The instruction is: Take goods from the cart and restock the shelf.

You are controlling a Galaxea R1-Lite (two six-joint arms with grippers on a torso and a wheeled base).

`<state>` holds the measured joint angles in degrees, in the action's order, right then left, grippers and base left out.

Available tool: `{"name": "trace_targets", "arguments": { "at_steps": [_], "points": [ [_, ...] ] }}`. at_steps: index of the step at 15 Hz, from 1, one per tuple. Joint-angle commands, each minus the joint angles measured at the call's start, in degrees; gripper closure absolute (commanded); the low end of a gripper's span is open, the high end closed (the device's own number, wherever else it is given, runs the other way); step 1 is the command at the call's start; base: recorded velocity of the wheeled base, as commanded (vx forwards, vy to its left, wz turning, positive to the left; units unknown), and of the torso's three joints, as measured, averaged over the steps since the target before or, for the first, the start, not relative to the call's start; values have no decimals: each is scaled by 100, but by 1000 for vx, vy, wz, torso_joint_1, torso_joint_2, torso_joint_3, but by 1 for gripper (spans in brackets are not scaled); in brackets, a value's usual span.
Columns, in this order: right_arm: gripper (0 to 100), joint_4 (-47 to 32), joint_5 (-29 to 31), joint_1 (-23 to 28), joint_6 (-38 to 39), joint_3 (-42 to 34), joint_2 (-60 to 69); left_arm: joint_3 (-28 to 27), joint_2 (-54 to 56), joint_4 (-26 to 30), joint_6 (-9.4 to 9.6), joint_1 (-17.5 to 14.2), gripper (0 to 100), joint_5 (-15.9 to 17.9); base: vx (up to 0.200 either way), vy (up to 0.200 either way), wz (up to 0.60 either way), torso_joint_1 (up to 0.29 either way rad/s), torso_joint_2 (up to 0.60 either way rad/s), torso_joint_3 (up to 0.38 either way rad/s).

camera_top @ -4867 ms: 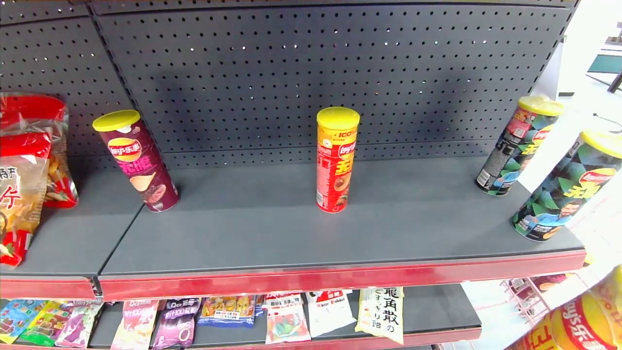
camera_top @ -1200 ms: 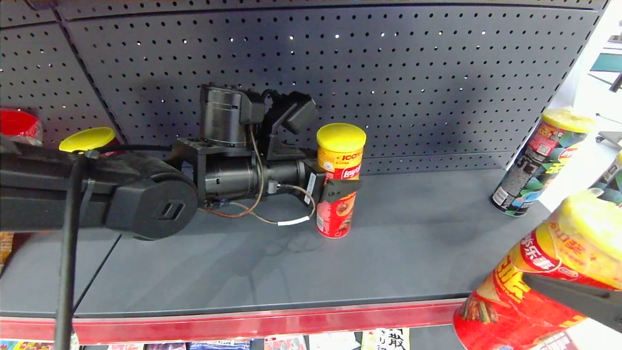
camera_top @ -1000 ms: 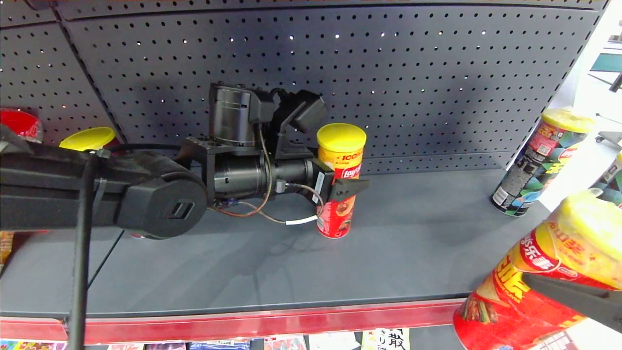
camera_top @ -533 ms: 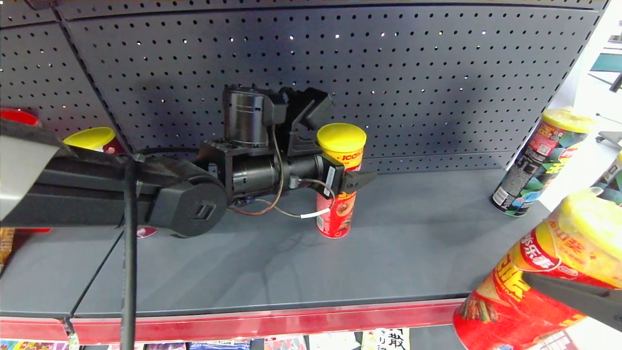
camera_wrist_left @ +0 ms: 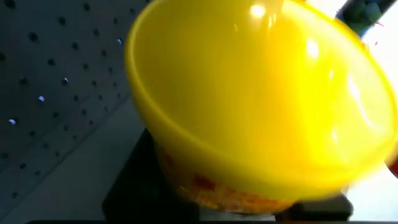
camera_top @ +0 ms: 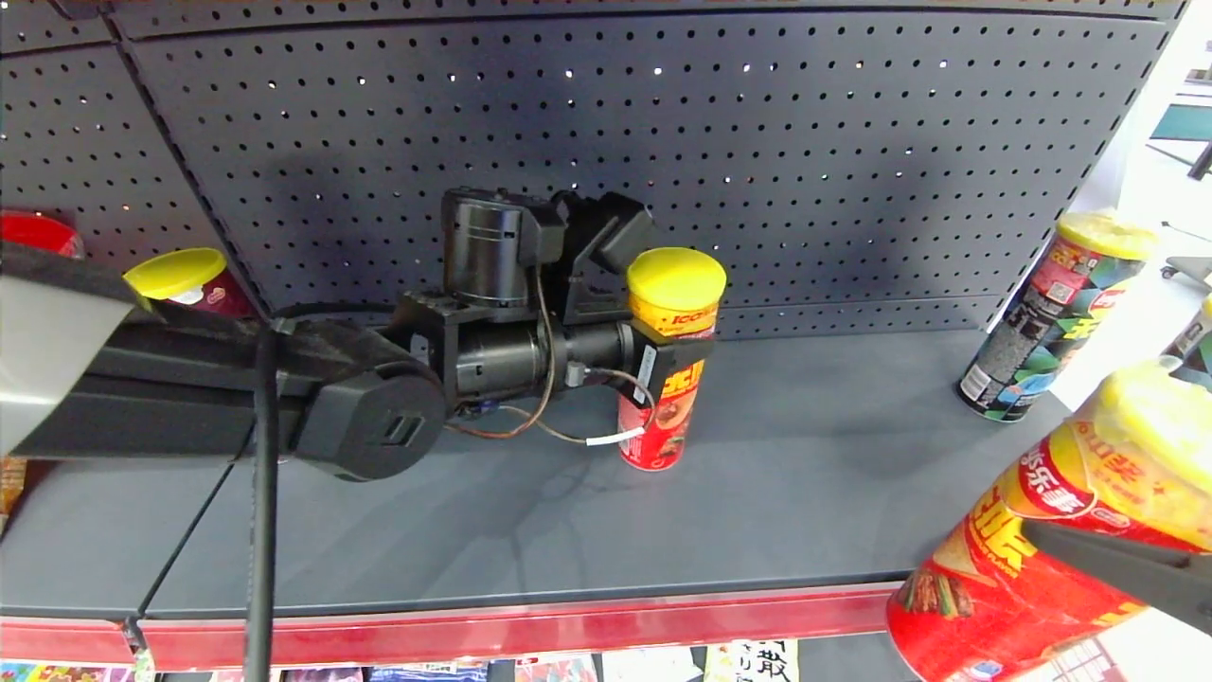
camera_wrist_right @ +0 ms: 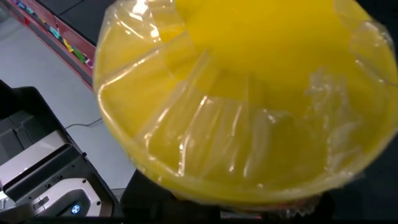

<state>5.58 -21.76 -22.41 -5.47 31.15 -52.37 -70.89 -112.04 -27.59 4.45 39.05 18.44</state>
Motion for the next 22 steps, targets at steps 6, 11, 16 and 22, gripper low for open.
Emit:
{"name": "trace_targets", "arguments": {
  "at_steps": [6, 11, 16, 22],
  "points": [
    [100, 4, -21, -9, 2, -3, -19, 998, 701, -555, 118, -108, 100, 1610, 0, 0, 0, 0, 0, 0],
    [100, 4, -30, -9, -6, 49, -45, 1376, 701, -748, 293, -178, 100, 2084, 0, 0, 0, 0, 0, 0],
    [100, 4, -21, -9, -6, 32, -80, 1692, 1123, -414, 504, -336, 100, 2489, 0, 0, 0, 0, 0, 0],
    [100, -5, -12, -9, -6, 49, -89, 1824, 1202, -273, 504, -336, 100, 2647, 0, 0, 0, 0, 0, 0]
  ]
}}
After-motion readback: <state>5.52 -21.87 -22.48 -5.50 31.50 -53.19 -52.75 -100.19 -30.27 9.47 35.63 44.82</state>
